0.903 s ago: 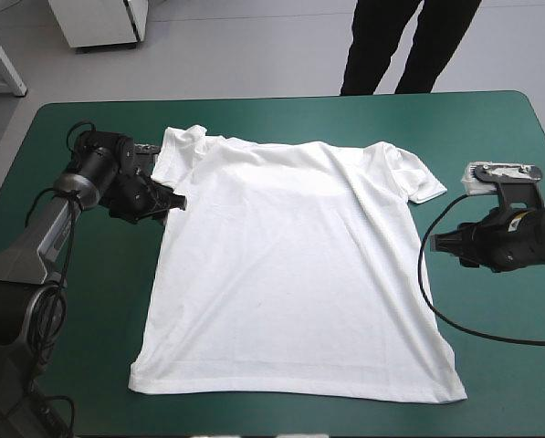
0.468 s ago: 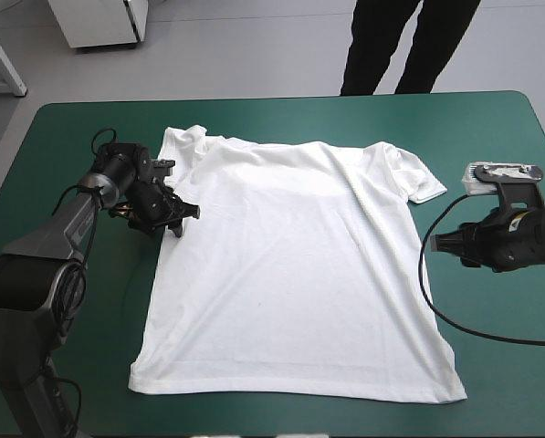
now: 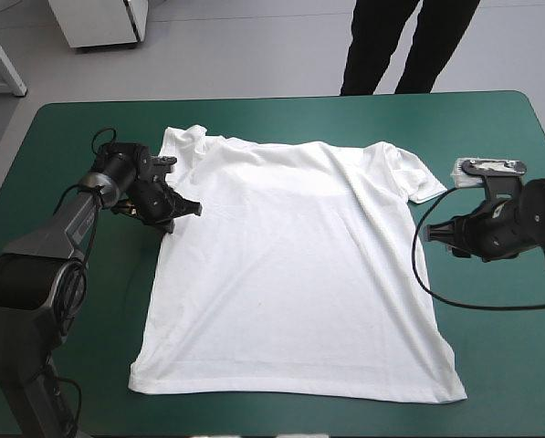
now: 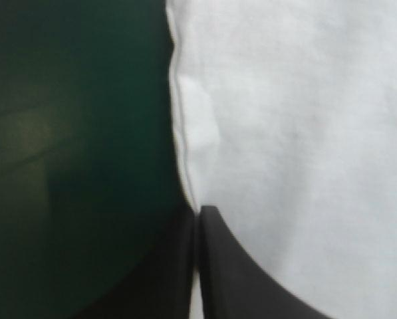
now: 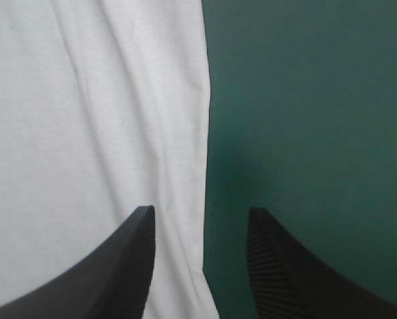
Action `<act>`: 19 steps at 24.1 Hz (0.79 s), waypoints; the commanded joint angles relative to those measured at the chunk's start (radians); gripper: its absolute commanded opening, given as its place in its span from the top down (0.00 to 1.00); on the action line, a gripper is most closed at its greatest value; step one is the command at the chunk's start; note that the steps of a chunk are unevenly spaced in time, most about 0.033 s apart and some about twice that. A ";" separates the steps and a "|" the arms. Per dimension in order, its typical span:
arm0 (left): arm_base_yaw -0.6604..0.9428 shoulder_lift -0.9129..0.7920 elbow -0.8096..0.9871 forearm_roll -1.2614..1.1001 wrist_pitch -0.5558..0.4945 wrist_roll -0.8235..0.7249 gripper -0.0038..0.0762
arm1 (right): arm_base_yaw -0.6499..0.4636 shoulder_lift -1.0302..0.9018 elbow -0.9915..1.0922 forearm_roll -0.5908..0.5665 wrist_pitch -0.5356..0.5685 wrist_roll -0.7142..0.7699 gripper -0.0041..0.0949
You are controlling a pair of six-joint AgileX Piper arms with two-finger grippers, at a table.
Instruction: Fold the cloth
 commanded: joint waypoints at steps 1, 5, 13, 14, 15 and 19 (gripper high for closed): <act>-0.003 -0.039 -0.023 -0.002 -0.017 0.006 0.98 | 0.000 0.061 -0.033 0.030 -0.059 -0.005 0.53; -0.003 -0.039 -0.023 -0.007 -0.017 0.006 0.98 | 0.000 0.167 -0.074 0.067 -0.074 -0.031 0.46; -0.003 -0.039 -0.023 -0.033 -0.019 0.015 0.98 | 0.000 0.366 -0.227 0.065 -0.106 -0.038 0.46; -0.003 -0.039 -0.023 -0.053 -0.021 0.034 0.98 | 0.000 0.403 -0.227 0.067 -0.126 -0.038 0.46; -0.003 -0.039 -0.023 -0.053 -0.021 0.037 0.98 | 0.000 0.417 -0.227 0.067 -0.136 -0.038 0.46; -0.003 -0.039 -0.023 -0.053 -0.022 0.037 0.98 | 0.009 0.511 -0.229 0.058 -0.193 -0.038 0.57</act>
